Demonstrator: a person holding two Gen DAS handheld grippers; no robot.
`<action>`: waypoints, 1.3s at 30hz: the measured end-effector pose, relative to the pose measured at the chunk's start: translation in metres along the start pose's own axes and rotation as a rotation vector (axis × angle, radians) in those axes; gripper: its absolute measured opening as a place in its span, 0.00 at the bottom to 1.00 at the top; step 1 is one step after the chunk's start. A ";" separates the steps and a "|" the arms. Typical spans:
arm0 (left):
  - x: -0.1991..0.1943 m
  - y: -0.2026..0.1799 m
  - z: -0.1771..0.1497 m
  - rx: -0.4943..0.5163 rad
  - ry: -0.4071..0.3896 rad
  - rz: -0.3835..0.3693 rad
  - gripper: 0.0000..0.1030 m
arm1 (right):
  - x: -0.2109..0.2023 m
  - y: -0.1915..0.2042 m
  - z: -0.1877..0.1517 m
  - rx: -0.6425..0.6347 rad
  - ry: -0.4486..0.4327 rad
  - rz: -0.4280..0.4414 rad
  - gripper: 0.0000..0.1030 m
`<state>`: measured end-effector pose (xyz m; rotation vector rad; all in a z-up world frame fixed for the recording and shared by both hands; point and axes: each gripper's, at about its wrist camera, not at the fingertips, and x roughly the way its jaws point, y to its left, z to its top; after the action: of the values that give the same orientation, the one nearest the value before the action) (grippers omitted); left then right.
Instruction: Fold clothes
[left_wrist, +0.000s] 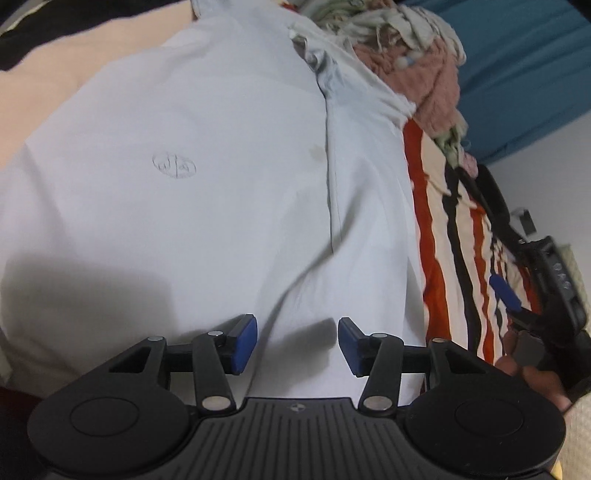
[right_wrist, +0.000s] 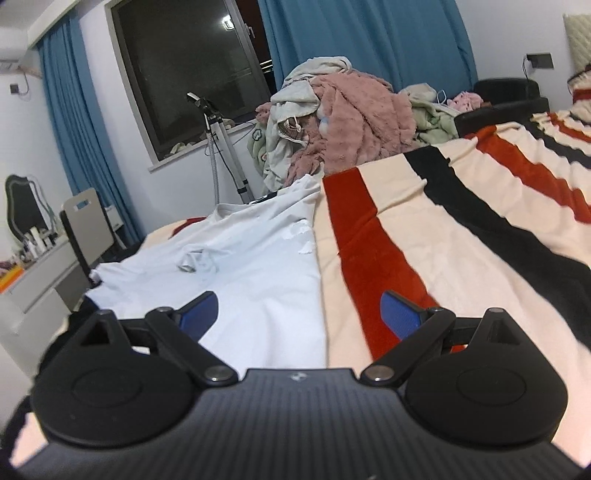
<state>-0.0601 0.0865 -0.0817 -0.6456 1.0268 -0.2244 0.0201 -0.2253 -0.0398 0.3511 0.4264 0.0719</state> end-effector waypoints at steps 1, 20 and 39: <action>0.000 0.000 -0.003 0.007 0.015 0.000 0.50 | -0.007 0.003 -0.003 -0.006 0.005 0.007 0.93; -0.078 -0.053 -0.089 0.481 -0.180 0.208 0.72 | -0.090 0.042 -0.040 -0.164 0.005 0.006 0.93; -0.202 -0.159 -0.073 0.610 -0.527 0.262 0.98 | -0.209 0.104 0.015 -0.149 -0.179 0.079 0.93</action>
<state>-0.2071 0.0248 0.1330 -0.0008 0.4799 -0.1154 -0.1630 -0.1618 0.0907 0.2248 0.2279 0.1472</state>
